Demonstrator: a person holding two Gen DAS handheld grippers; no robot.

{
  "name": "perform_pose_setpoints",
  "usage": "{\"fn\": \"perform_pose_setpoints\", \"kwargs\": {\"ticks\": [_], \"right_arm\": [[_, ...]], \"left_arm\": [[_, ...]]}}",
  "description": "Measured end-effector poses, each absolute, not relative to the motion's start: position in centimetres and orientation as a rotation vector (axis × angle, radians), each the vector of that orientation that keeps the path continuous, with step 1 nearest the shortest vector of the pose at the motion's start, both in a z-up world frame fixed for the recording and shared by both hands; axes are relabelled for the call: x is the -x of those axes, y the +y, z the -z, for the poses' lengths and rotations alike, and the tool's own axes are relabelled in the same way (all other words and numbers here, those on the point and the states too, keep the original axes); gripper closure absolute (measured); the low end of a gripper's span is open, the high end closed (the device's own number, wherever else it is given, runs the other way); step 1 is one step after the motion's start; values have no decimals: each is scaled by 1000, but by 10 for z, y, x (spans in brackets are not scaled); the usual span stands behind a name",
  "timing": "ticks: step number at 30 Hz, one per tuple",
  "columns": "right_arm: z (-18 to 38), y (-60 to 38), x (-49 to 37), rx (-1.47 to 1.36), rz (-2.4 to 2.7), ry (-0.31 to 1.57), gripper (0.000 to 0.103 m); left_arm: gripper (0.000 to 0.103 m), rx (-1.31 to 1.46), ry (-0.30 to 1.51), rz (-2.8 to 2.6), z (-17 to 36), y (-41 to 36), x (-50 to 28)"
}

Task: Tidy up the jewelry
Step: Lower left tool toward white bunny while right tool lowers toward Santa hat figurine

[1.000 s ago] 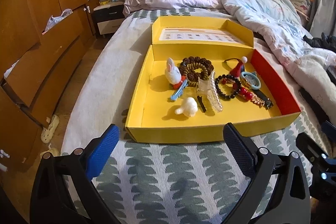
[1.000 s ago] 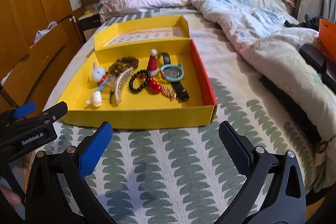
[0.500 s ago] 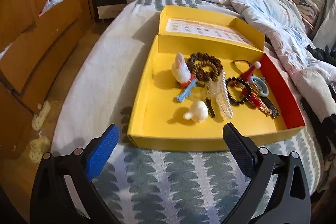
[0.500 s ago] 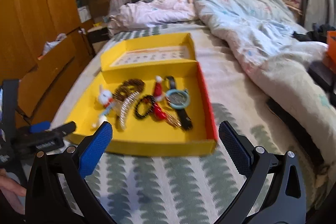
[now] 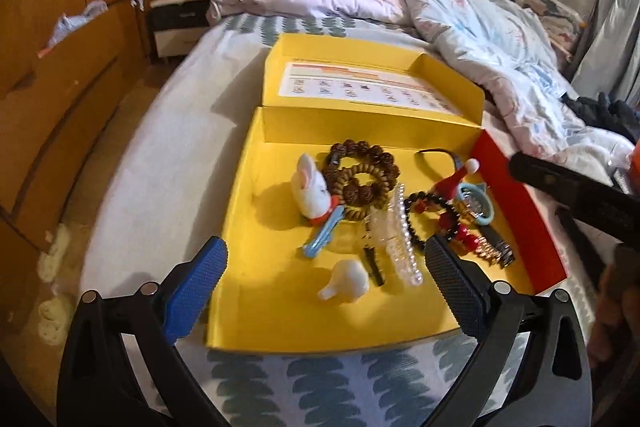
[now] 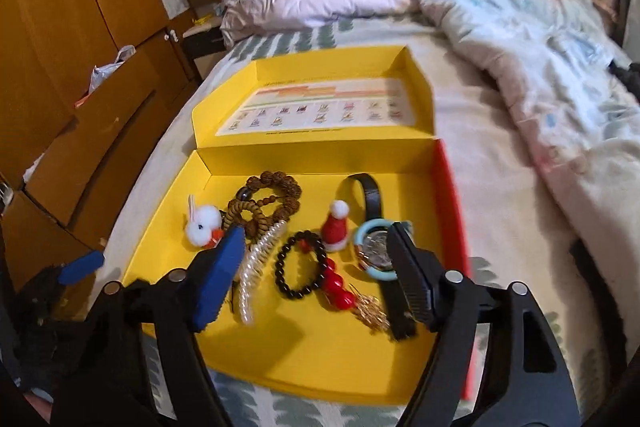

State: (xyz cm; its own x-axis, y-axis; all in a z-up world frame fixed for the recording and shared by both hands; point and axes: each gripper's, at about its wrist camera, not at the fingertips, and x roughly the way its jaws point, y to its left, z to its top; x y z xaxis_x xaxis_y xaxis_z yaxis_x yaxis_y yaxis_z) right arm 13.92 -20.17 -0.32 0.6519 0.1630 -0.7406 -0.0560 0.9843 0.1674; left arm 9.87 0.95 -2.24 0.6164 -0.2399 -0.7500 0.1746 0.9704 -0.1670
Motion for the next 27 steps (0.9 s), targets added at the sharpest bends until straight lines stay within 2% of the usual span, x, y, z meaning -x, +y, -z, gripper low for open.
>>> {"fn": "perform_pose_setpoints", "kwargs": {"ticks": [9,27], "right_arm": [[33,-203,-165,-167,-123,918,30],[50,-223,-183,-286,-143,971,30]], "left_arm": [[5,118,927,248,31,12,-125],[5,171,1109,289,62,6,-179]]}}
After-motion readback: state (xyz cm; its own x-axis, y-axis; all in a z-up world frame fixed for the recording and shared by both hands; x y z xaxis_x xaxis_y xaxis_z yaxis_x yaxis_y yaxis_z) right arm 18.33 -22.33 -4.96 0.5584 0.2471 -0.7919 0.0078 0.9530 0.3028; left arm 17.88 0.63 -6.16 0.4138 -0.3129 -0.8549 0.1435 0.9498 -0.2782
